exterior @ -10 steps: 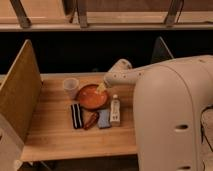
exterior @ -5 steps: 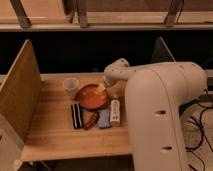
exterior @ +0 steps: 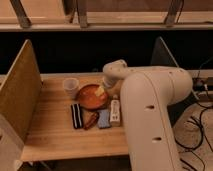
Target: Drag the ceramic bowl in a circle
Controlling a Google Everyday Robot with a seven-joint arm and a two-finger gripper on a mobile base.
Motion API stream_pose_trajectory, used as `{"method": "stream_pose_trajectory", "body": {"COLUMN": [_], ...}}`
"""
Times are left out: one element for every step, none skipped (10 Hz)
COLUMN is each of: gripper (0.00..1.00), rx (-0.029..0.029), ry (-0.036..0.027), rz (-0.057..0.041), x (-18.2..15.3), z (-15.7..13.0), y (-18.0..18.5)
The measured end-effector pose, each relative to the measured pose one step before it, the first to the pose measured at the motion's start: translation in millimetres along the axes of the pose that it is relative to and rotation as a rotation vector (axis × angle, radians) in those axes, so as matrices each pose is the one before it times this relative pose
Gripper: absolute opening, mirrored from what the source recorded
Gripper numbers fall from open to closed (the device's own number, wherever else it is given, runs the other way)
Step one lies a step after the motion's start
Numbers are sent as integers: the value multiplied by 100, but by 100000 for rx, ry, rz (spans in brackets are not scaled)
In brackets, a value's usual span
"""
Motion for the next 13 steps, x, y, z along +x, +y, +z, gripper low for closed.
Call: {"method": "stream_pose_trajectory", "body": {"gripper": [66,58,47,36,26,18,6,1,0,0,0,0,0], "rx": [1163,728,-59,-733,-1069,-975,-1163,-362,-22,1020,3323,3792,3387], "ry": [640,-261,-60,50,-21,304,164,-192,-824,-2693,-2448,-892,269], "rz": [-1715,-1370,-1146,-664,-477,-454,-459,-331,-92,46,15,562,1130], "x": [-540,-507,-317,-147,-129,32,-42,-199,-297,-759,-460,144,558], "z": [140,-26,238,378,322,375,400,94,-58,-863,-1477,-1421,-1086], "y": [-444,-176,65,306,440,395,426,196,62,-364,-1131,-1484,-1498]}}
